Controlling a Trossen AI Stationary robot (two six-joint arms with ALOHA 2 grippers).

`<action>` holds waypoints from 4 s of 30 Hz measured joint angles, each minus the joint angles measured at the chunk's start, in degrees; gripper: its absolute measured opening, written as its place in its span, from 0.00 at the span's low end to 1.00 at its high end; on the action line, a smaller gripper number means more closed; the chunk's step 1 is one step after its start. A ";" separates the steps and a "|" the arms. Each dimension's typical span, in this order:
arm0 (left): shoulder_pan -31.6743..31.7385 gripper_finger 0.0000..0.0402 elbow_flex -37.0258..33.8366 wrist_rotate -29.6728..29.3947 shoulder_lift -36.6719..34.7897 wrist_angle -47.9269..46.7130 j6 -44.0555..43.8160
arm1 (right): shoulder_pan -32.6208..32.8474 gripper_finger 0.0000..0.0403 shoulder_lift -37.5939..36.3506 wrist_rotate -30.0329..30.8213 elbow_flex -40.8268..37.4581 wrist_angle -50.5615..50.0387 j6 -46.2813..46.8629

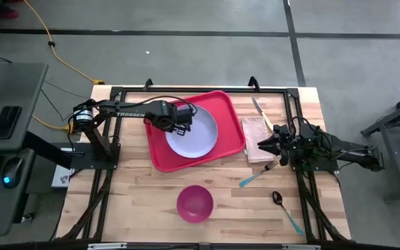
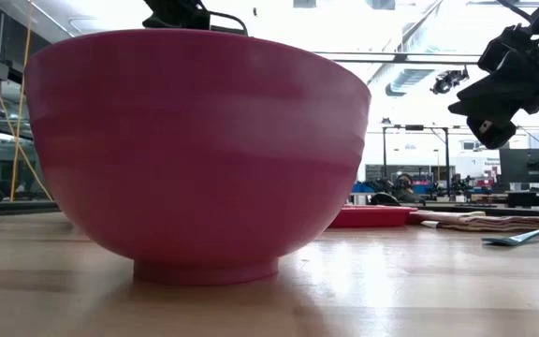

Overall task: Set up tray
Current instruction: Put the purple plate on the red tray below the light pink mug, then stack the pink bowl on the purple plate

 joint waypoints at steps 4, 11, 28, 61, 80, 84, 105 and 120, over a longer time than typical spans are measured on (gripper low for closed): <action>0.02 0.19 0.00 0.00 0.01 0.00 -0.02 | 0.00 0.18 0.00 0.00 0.00 0.00 0.02; -0.01 0.24 0.00 -0.07 0.01 -0.51 -0.15 | 0.00 0.18 0.00 0.00 0.00 0.00 0.02; -0.82 0.24 6.77 4.21 -0.63 -1.71 5.28 | 0.00 0.18 0.00 0.55 0.00 -0.02 0.02; -27.88 0.21 25.70 19.93 -0.12 -1.20 28.33 | 0.00 0.18 -0.01 0.48 0.00 -0.05 -0.37; -30.39 0.21 25.07 23.66 6.23 1.22 28.23 | 0.02 0.18 0.00 -1.57 0.00 -0.01 -0.44; -30.47 0.21 25.13 26.21 7.26 3.72 27.65 | 0.02 0.18 0.00 -1.57 0.00 0.02 -0.78; -32.05 0.32 25.20 30.03 7.21 7.43 21.79 | 0.02 0.18 -0.09 -9.71 0.00 -0.26 -3.48; -31.92 0.70 25.21 17.12 7.73 10.03 19.62 | 0.02 0.18 -0.09 -10.80 0.00 -1.41 -4.57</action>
